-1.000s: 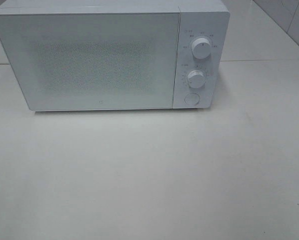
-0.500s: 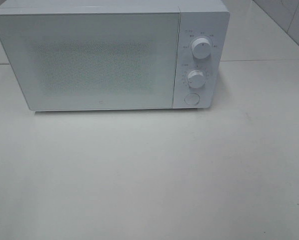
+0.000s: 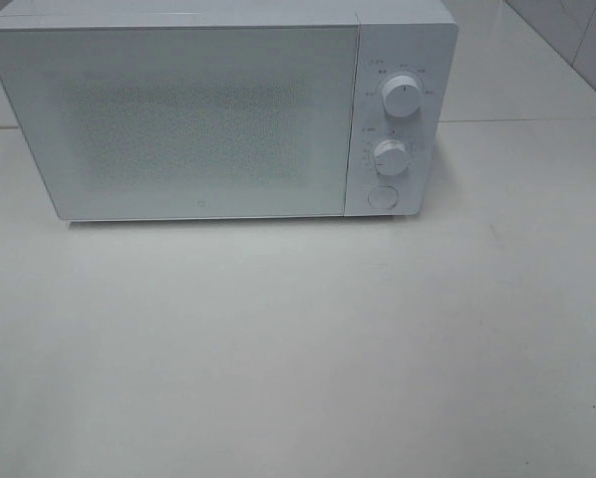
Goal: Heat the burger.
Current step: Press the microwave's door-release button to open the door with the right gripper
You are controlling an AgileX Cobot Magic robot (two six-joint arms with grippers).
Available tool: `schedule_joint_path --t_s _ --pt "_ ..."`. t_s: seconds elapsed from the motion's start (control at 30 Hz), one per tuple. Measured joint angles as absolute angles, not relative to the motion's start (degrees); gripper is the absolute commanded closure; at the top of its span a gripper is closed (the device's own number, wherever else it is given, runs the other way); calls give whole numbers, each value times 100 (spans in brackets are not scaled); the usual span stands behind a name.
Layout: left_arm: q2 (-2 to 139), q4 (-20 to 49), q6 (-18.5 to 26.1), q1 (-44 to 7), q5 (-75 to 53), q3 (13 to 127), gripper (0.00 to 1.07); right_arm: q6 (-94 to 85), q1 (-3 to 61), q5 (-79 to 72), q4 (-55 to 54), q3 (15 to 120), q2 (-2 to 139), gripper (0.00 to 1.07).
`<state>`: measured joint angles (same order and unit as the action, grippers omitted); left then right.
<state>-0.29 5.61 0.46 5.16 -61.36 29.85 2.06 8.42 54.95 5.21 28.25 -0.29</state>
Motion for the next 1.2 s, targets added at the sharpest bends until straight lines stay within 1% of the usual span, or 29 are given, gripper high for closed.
schedule_joint_path --t_s 0.3,0.5,0.7,0.73,0.87,0.93,0.97,1.0,1.17,1.2 --pt "-29 561 46 516 -6136 2985 6 206 842 5437 521 2871 -29 38" --pt "-29 561 46 516 -6136 2985 6 206 842 5013 521 2945 143 38" --pt "-29 561 46 516 -6136 2985 6 206 842 4240 521 2916 842 38" --pt "-29 561 46 516 -6136 2985 6 206 842 3885 521 2853 1083 38" --pt "-29 561 46 516 -6136 2985 6 206 842 3421 521 2773 1473 38" --pt "-29 561 46 516 -6136 2985 6 206 842 2888 521 2699 1879 38" --pt "-29 561 46 516 -6136 2985 6 206 842 2888 521 2699 1879 38" --pt "-29 561 46 516 -6136 2985 6 206 842 2561 521 2693 2189 38" --pt "-29 561 46 516 -6136 2985 6 206 842 2011 521 2687 2802 38" --pt "-29 561 46 516 -6136 2985 6 206 842 1650 521 2647 3100 38"
